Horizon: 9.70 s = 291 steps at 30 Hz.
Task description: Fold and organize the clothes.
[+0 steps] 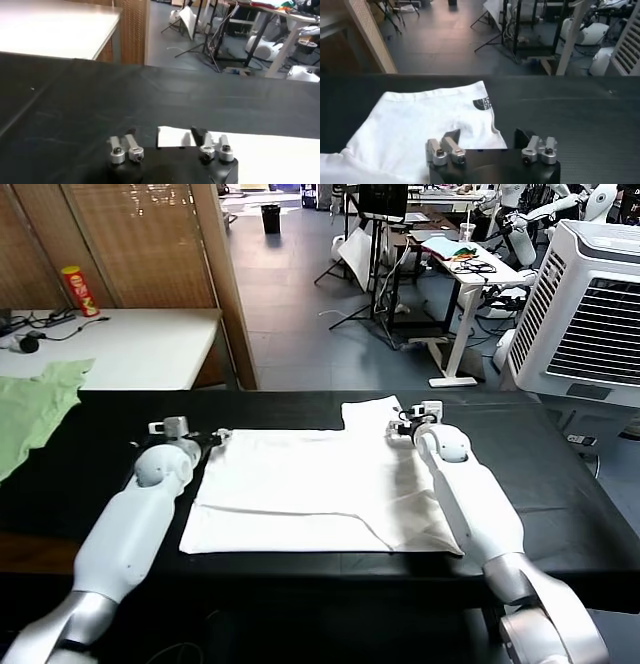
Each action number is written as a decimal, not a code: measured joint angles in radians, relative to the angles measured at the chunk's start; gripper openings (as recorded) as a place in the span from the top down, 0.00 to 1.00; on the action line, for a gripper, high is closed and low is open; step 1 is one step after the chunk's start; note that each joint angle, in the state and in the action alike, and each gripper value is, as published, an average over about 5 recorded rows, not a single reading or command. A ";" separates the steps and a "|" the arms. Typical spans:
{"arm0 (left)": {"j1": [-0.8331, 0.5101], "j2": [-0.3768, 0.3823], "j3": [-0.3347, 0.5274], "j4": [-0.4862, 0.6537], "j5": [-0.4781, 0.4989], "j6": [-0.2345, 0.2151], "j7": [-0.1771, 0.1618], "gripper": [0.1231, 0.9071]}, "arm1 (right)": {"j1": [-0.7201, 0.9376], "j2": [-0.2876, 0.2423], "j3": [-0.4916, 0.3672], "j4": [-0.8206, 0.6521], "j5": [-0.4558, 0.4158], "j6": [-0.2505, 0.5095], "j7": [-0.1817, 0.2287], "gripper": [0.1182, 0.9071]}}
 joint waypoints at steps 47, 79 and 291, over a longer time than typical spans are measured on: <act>0.783 0.220 -0.353 -0.896 -0.039 0.039 -0.096 1.00 | -0.686 -0.370 0.176 0.993 0.118 -0.152 0.079 0.99; 0.791 0.158 -0.360 -0.875 -0.025 0.060 -0.180 0.15 | -0.754 -0.286 0.298 0.989 0.055 -0.128 0.089 0.14; 0.740 -0.126 -0.257 -0.759 -0.030 -0.268 -0.027 0.14 | -0.786 -0.027 0.063 1.003 -0.201 0.166 -0.026 0.14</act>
